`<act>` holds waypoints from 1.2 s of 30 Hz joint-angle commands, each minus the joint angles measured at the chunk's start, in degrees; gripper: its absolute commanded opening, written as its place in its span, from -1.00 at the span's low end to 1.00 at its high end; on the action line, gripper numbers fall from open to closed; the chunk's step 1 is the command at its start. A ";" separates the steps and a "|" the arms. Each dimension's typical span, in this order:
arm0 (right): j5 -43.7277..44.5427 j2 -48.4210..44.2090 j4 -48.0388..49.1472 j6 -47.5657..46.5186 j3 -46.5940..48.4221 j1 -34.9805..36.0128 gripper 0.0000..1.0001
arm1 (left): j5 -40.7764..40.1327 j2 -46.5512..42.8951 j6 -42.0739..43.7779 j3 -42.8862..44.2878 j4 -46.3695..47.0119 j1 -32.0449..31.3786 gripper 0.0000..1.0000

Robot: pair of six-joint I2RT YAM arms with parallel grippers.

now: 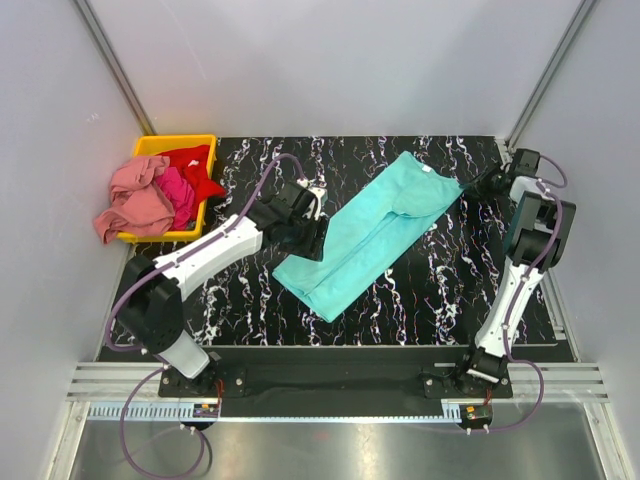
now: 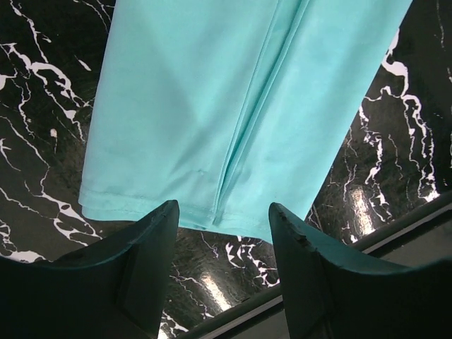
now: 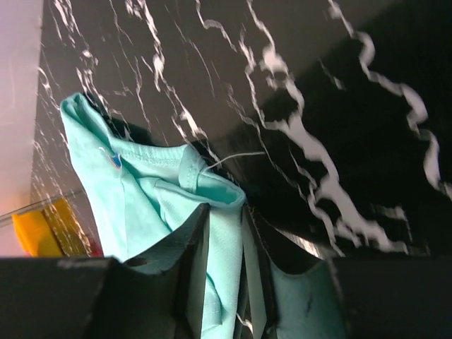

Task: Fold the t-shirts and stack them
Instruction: Fold the tshirt

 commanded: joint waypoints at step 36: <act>10.61 -16.20 -19.93 3.44 -0.19 3.17 0.26 | 8.02 17.38 4.24 5.29 1.03 12.64 0.31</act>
